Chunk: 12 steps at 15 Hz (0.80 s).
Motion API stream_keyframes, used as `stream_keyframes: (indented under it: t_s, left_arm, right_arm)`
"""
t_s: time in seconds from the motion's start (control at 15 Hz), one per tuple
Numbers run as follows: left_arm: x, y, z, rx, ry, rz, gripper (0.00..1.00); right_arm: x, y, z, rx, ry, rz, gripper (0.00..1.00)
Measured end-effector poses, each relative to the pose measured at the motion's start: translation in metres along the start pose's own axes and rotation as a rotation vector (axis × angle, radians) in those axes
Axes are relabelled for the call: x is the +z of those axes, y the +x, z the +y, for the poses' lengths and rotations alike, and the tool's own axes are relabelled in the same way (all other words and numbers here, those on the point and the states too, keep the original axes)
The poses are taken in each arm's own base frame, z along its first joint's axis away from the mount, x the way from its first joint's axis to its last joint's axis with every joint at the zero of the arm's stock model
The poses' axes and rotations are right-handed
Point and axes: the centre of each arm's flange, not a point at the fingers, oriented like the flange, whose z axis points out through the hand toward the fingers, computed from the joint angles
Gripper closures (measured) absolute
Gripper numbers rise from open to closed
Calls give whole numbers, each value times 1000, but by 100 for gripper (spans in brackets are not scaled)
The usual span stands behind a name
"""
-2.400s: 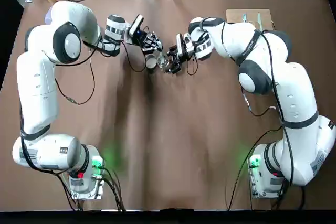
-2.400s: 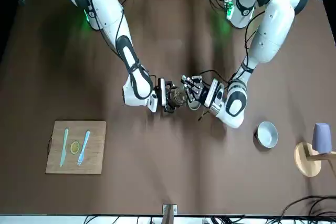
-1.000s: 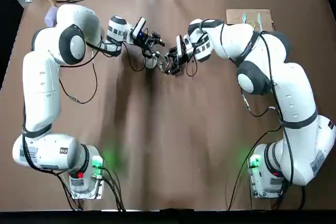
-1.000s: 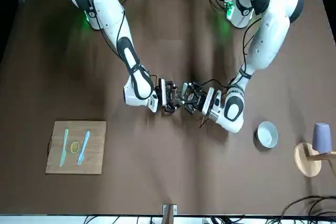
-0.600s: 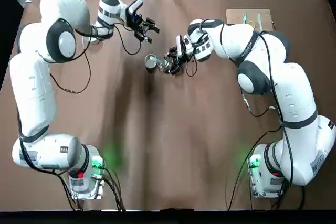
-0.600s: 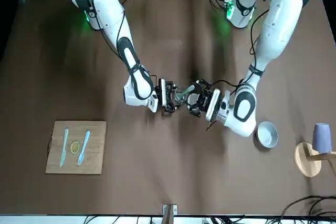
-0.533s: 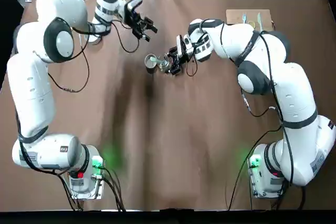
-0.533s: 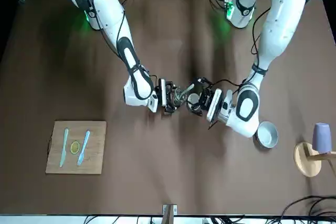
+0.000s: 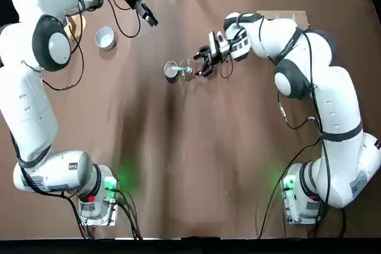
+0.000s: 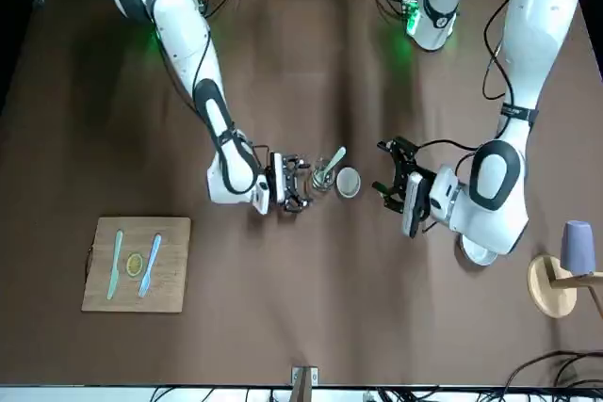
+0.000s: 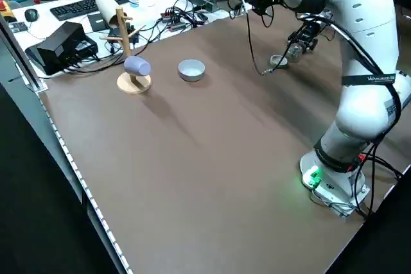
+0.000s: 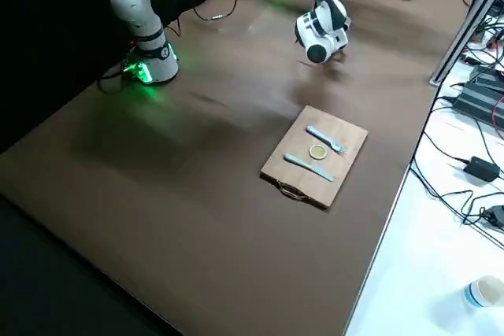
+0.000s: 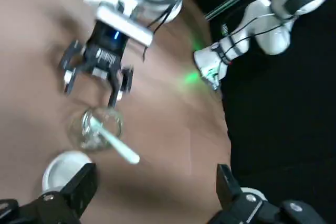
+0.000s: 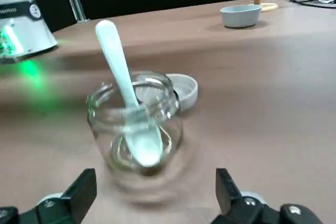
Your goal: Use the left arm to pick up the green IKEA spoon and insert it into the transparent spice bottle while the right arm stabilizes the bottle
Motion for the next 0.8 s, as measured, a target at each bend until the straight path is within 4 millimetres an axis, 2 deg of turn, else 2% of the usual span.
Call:
stream_keyframes:
  t_s: [0.27,0.53,0.67,0.8]
  left_arm:
    - [-20,4,21,-237,123,-100,0]
    - [-53,12,57,-359,337,-174,0]
    - [-69,13,73,-445,452,-204,0]
    - [-83,11,88,-593,574,-214,0]
  right_arm:
    - [-48,-14,18,-31,48,-19,0]
    - [-113,-20,34,-4,89,-73,0]
    - [-149,-11,42,76,142,-135,0]
    - [-182,10,52,159,171,-169,0]
